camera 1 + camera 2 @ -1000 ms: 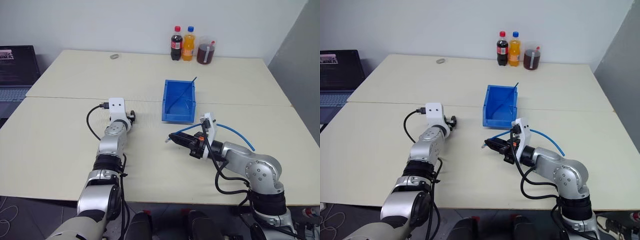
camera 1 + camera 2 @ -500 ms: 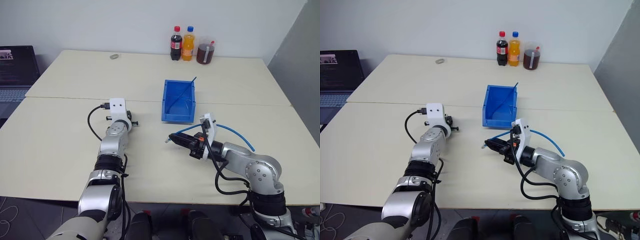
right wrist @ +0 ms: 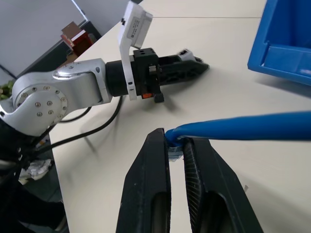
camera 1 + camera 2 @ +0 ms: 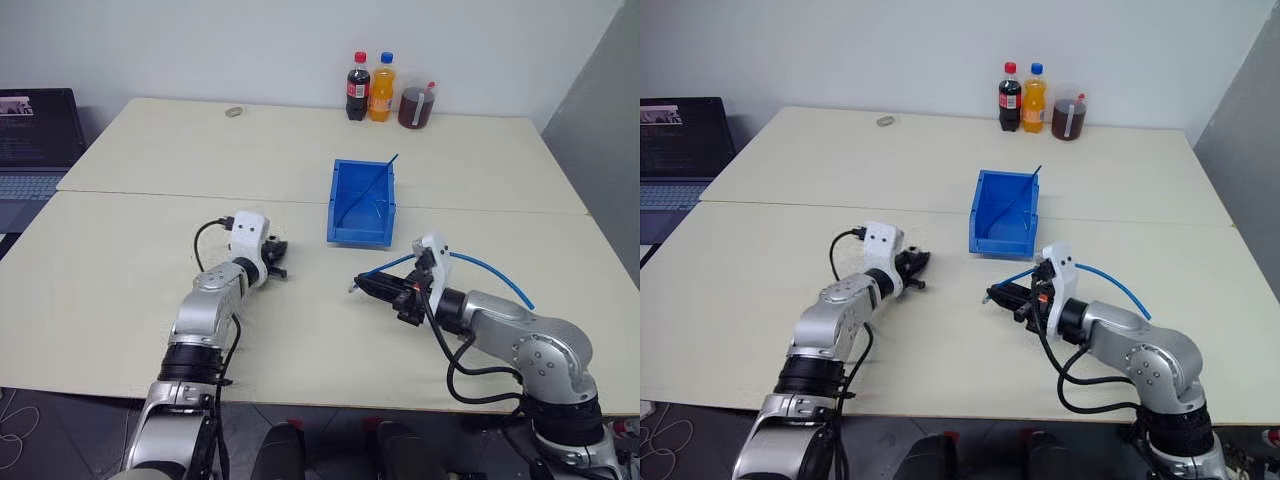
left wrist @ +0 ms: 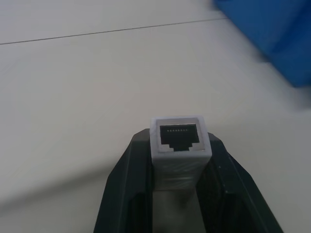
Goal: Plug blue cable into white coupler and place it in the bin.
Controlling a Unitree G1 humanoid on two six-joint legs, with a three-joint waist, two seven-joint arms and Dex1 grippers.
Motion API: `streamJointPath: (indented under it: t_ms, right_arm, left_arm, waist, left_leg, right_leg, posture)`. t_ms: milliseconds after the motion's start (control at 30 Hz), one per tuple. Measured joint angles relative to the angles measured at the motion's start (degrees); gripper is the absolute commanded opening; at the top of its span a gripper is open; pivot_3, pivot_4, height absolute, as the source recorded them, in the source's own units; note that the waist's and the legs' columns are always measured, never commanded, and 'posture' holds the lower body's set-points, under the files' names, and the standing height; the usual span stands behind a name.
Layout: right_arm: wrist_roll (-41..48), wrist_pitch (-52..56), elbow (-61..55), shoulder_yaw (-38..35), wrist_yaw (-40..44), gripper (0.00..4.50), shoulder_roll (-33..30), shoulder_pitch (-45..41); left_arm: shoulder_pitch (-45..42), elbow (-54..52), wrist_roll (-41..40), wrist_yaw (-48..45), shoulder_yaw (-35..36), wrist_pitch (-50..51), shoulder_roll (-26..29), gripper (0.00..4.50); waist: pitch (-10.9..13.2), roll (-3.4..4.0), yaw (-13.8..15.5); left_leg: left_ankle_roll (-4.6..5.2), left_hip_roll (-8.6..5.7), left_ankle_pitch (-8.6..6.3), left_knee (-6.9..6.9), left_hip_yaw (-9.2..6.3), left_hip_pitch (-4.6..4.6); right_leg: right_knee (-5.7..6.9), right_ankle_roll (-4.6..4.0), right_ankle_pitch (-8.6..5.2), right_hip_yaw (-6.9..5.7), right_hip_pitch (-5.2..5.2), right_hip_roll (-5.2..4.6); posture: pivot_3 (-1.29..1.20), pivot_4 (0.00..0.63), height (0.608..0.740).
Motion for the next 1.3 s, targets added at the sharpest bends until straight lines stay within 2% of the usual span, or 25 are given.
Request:
streamJointPath:
  t_ms: [100, 200, 467, 767, 1033, 1300]
  right_arm:
    - [-2.9, -2.6, -2.4, 0.0, 1.3, 0.11, -3.4, 3.6]
    - [-5.2, -5.3, -4.0, 0.5, 2.0, 0.11, -4.9, 5.5]
    - [-10.5, -10.9, -5.2, 3.7, 4.0, 0.11, -6.9, 7.2]
    - [-17.7, -16.7, 0.2, 11.1, 8.7, 0.11, -6.2, -0.5]
    - [-25.4, -22.7, 11.5, 20.4, 14.9, 0.11, -3.6, -7.1]
    - [-30.5, -26.8, 14.7, 22.5, 18.1, 0.11, -3.0, -8.7]
  left_arm:
    - [-0.4, -1.4, -0.4, -15.6, -5.9, -5.8, 4.2, 0.82]
    - [-1.9, 0.1, 0.1, -25.3, -10.2, -10.5, 5.4, 0.82]
    - [-6.4, 10.1, 4.2, -39.5, -16.5, -21.7, 5.2, 0.82]
    - [-8.9, 17.4, 6.8, -43.2, -17.2, -31.5, 3.4, 0.82]
    - [-9.4, 18.7, 7.2, -43.8, -17.1, -33.0, 2.8, 0.82]
    - [-9.3, 18.8, 7.4, -43.9, -16.9, -32.6, 3.0, 0.82]
  waist:
    - [0.0, 0.0, -0.1]
    - [0.0, 0.0, -0.3]
    - [0.0, 0.0, -0.2]
    - [0.0, 0.0, -0.1]
    - [0.0, 0.0, 0.0]
    - [-0.1, 0.01, -0.1]
  left_leg:
    - [0.01, 0.01, 0.0, 0.01, 0.04, 0.02]
    - [0.02, 0.06, 0.0, 0.02, 0.03, 0.04]
    - [0.03, 0.05, -0.01, 0.06, 0.04, 0.03]
    - [0.04, 0.05, 0.0, 0.13, 0.02, 0.07]
    - [0.04, 0.05, 0.0, 0.15, 0.02, 0.1]
    - [0.04, 0.07, 0.0, 0.14, 0.02, 0.26]
  right_leg:
    - [0.01, 0.0, 0.0, 0.03, 0.0, -0.01]
    - [0.02, 0.24, -0.15, 0.05, -0.01, 0.07]
    - [0.02, 0.24, -0.15, 0.09, -0.01, 0.08]
    - [0.06, 0.25, -0.15, 0.06, 0.05, 0.09]
    - [0.05, 0.21, -0.13, 0.07, 0.09, 0.08]
    - [0.13, 0.22, -0.14, 0.07, 0.16, 0.11]
  posture:
    - [0.0, 0.15, 0.74]
    - [0.0, 0.15, 0.74]
    - [0.0, 0.15, 0.74]
    - [0.0, 0.15, 0.74]
    - [0.0, 0.15, 0.74]
    - [0.0, 0.15, 0.74]
